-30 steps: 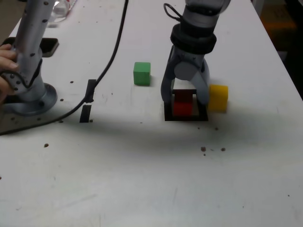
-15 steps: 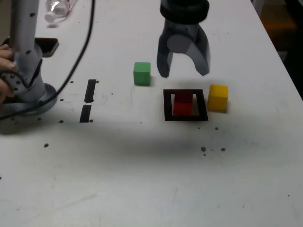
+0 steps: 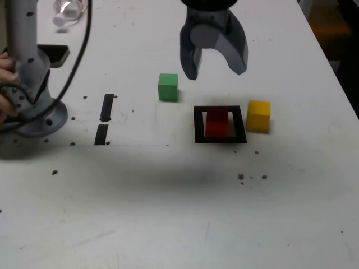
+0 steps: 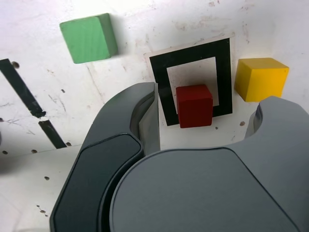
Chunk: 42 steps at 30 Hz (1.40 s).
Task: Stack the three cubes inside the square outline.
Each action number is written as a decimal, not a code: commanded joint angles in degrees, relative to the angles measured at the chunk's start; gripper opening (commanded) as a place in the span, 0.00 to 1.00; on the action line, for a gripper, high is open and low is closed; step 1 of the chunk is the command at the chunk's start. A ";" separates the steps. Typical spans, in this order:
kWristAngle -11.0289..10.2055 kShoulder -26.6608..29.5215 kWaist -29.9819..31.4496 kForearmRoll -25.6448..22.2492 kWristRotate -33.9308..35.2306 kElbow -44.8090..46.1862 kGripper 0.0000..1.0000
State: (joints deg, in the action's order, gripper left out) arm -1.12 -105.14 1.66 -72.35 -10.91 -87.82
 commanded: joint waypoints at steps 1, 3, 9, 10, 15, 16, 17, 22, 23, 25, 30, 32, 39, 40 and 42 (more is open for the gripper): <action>-0.21 0.56 0.10 -0.22 -0.08 0.12 0.77; -0.21 0.62 0.12 -0.12 -0.09 0.08 0.77; 1.14 0.05 1.42 3.03 -1.17 -1.58 0.78; 1.53 -0.16 1.71 3.49 -1.32 -2.06 0.78; 2.78 -1.94 3.02 4.22 -1.58 -5.35 0.78; 2.89 -2.47 3.22 4.17 -1.62 -6.13 0.78; 2.96 -3.04 3.38 4.09 -1.67 -6.87 0.78; 3.07 -5.93 3.65 3.34 -1.95 -9.29 0.78; 3.10 -6.52 3.65 3.23 -2.00 -9.66 0.78; 3.20 -7.98 3.65 3.00 -2.15 -10.54 0.78; 3.54 -10.80 3.47 2.33 -2.38 -12.12 0.78; 3.60 -11.88 3.33 2.14 -2.42 -12.59 0.78; 3.80 -15.60 3.01 1.95 -2.45 -14.25 0.78; 3.87 -16.05 3.00 1.93 -2.45 -14.51 0.78; 4.14 -17.09 3.00 1.86 -2.45 -15.07 0.78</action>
State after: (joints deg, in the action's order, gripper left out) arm 2.82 -121.78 4.76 -70.36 -13.32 -102.22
